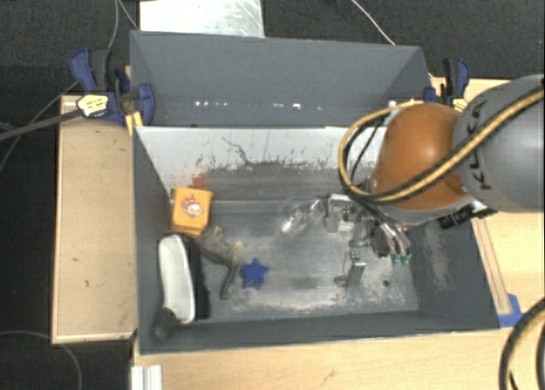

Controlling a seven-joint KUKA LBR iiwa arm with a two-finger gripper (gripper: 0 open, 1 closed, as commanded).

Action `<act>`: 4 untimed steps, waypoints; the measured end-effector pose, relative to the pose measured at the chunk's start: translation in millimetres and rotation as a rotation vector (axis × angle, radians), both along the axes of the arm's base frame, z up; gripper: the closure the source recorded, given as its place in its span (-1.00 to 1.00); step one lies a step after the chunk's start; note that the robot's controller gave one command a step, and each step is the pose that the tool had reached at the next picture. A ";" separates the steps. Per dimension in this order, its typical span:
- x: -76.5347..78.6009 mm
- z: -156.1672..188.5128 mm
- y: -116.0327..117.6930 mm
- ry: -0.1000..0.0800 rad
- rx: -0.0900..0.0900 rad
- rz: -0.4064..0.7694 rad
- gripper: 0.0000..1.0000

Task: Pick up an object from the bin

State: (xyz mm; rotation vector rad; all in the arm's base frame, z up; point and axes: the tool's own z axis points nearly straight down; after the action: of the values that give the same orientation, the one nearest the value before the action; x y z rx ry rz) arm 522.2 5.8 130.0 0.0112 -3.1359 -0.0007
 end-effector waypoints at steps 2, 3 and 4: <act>-23.7 -62.9 16.0 0.004 0.001 0.037 -1.00; -18.6 -30.0 62.1 -0.015 0.003 0.135 -1.00; -19.2 -31.7 59.0 -0.011 0.001 0.129 1.00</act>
Offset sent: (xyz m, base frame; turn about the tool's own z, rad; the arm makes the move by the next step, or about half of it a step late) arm -0.0224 0.0154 -0.0600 -0.0272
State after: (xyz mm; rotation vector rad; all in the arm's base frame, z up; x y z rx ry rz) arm 503.0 64.8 98.4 0.2141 -3.1399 -0.0017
